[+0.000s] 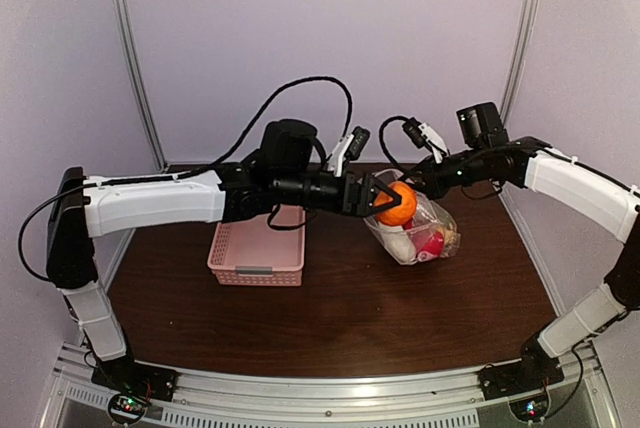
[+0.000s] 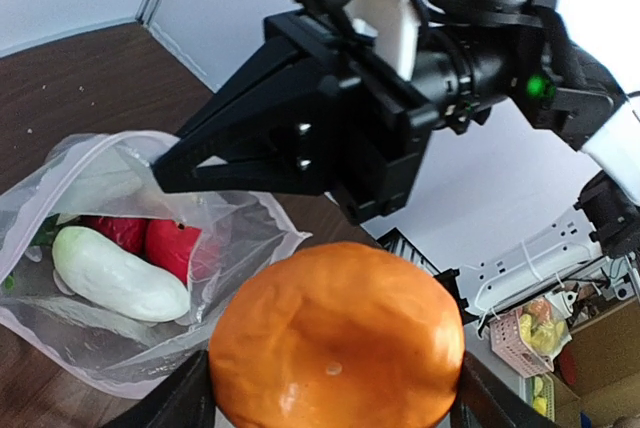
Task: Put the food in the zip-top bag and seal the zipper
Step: Place the fake fruit in the zipper food storage bag.
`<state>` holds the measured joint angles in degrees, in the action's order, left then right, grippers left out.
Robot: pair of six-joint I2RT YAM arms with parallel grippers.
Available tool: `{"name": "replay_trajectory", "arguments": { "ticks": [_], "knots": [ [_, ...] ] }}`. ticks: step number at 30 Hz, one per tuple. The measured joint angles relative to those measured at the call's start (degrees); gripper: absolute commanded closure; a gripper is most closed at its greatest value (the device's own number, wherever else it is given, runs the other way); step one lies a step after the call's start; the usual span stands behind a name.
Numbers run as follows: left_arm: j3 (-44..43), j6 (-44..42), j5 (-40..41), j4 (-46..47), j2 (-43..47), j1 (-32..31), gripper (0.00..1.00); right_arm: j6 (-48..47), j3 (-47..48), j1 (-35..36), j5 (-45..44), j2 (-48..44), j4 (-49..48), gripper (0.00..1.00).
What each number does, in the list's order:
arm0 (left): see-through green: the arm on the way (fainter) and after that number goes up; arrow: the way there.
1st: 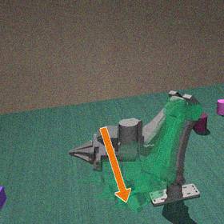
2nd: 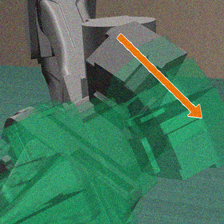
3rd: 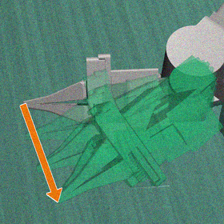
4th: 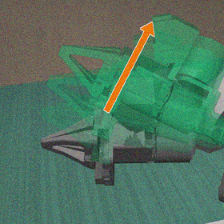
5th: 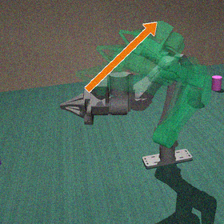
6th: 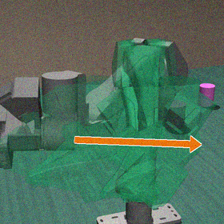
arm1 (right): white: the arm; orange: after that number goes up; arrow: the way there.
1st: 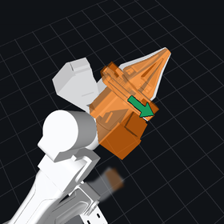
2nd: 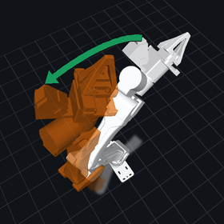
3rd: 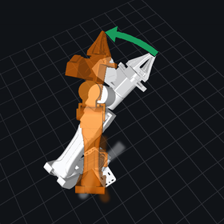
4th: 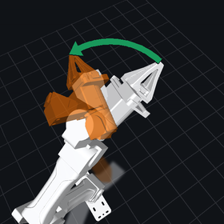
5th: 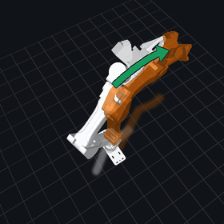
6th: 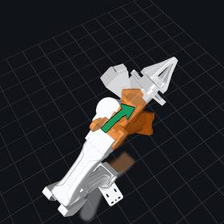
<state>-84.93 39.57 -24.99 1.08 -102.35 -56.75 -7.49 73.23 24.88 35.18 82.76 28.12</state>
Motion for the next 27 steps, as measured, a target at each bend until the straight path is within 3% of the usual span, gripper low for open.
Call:
{"name": "replay_trajectory", "arguments": {
  "ticks": [15,27],
  "knots": [
    [0.44,7.61,7.52,1.25,-5.62,-0.85,0.43,1.95,-5.07,0.00,0.96,-5.75,-1.22,1.00],
    [-10.34,10.67,16.28,-7.17,-11.78,-0.83,0.43,3.02,-5.97,0.00,3.48,-6.73,-2.47,1.00]
  ]
}}
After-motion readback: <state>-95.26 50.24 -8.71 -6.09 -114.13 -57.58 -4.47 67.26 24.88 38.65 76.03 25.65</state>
